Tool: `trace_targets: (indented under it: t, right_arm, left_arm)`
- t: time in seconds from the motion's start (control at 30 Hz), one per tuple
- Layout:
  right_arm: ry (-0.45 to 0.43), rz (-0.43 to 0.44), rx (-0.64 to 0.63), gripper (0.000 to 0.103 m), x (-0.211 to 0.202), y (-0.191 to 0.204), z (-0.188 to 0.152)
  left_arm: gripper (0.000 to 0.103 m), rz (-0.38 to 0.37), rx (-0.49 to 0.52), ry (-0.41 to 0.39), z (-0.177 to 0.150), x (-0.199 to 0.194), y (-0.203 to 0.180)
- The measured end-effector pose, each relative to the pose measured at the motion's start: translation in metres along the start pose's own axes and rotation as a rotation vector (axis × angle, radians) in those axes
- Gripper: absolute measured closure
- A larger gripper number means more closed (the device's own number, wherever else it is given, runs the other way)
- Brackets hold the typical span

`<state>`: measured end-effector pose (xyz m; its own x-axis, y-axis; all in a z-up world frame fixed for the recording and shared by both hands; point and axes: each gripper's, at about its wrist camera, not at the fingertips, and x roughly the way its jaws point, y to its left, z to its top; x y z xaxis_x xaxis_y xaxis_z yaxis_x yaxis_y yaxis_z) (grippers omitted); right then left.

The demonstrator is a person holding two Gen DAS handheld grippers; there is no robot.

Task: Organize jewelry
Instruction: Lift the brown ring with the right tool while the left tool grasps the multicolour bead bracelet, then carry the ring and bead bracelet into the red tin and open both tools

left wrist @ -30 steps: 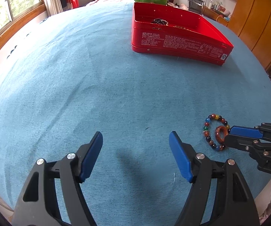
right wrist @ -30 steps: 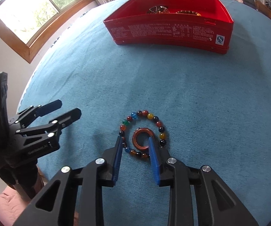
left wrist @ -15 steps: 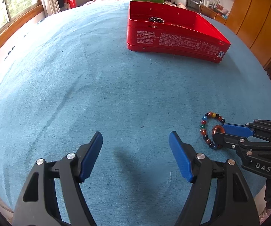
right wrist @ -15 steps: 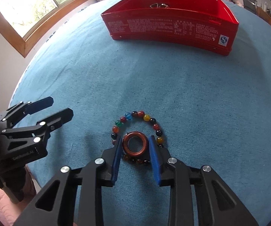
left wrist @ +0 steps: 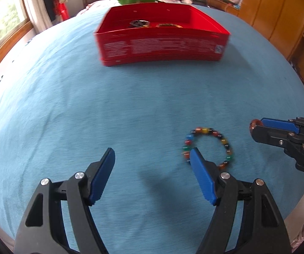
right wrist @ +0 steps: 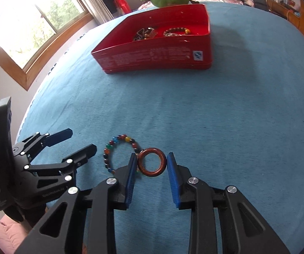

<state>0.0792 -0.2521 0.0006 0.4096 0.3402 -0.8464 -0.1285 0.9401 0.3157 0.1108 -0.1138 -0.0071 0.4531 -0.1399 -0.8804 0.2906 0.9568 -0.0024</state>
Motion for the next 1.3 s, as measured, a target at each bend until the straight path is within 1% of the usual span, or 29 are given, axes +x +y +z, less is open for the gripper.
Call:
trace_targets:
  t: [0.13, 0.23, 0.3, 0.33, 0.4, 0.43, 0.5, 0.53, 0.67, 0.77, 0.9, 1.0, 1.13, 1.3]
  right_arm:
    - [0.002, 0.004, 0.012, 0.074, -0.001, -0.011, -0.003]
    - [0.002, 0.009, 0.013, 0.074, -0.003, -0.017, -0.006]
    - [0.004, 0.012, 0.016, 0.074, -0.003, -0.022, -0.006]
    - [0.006, 0.016, 0.019, 0.074, -0.003, -0.024, -0.006]
    - [0.009, 0.022, 0.023, 0.074, -0.001, -0.026, -0.007]
    - [0.009, 0.022, 0.024, 0.074, -0.001, -0.027, -0.007]
    - [0.009, 0.025, 0.026, 0.074, 0.003, -0.024, -0.004]
    - [0.009, 0.027, 0.027, 0.074, 0.004, -0.024, -0.004]
    - [0.009, 0.028, 0.024, 0.074, 0.005, -0.023, -0.005]
    - [0.011, 0.035, 0.021, 0.074, 0.004, -0.022, -0.005]
    - [0.005, 0.045, 0.011, 0.074, 0.004, -0.017, -0.001]
    - [-0.001, 0.048, 0.002, 0.074, 0.003, -0.013, 0.001]
    - [-0.013, 0.052, -0.003, 0.074, -0.001, -0.008, 0.007]
    - [-0.055, 0.052, -0.011, 0.074, -0.015, -0.003, 0.021]
  left_arm:
    - [0.029, 0.005, 0.023, 0.027, 0.002, 0.013, -0.019]
    - [0.029, 0.013, 0.024, 0.05, 0.003, 0.022, -0.023]
    - [0.035, 0.012, 0.029, 0.069, 0.004, 0.029, -0.023]
    - [0.038, 0.01, 0.032, 0.059, 0.005, 0.03, -0.023]
    - [0.057, 0.006, 0.037, 0.051, 0.009, 0.03, -0.022]
    - [0.063, -0.002, 0.032, 0.051, 0.01, 0.03, -0.019]
    - [0.09, 0.0, 0.027, 0.049, 0.013, 0.032, -0.014]
    - [0.096, 0.007, 0.025, 0.05, 0.014, 0.033, -0.01]
    - [0.097, 0.004, -0.004, 0.046, 0.015, 0.03, 0.007]
    - [0.097, -0.02, -0.04, 0.027, 0.014, 0.022, 0.023]
    - [0.097, -0.038, -0.079, -0.027, 0.012, 0.003, 0.04]
    - [0.097, -0.053, -0.088, -0.064, 0.009, -0.015, 0.044]
    - [0.097, -0.082, -0.078, -0.113, 0.013, -0.036, 0.044]
    - [0.097, -0.093, -0.063, -0.162, 0.022, -0.057, 0.039]
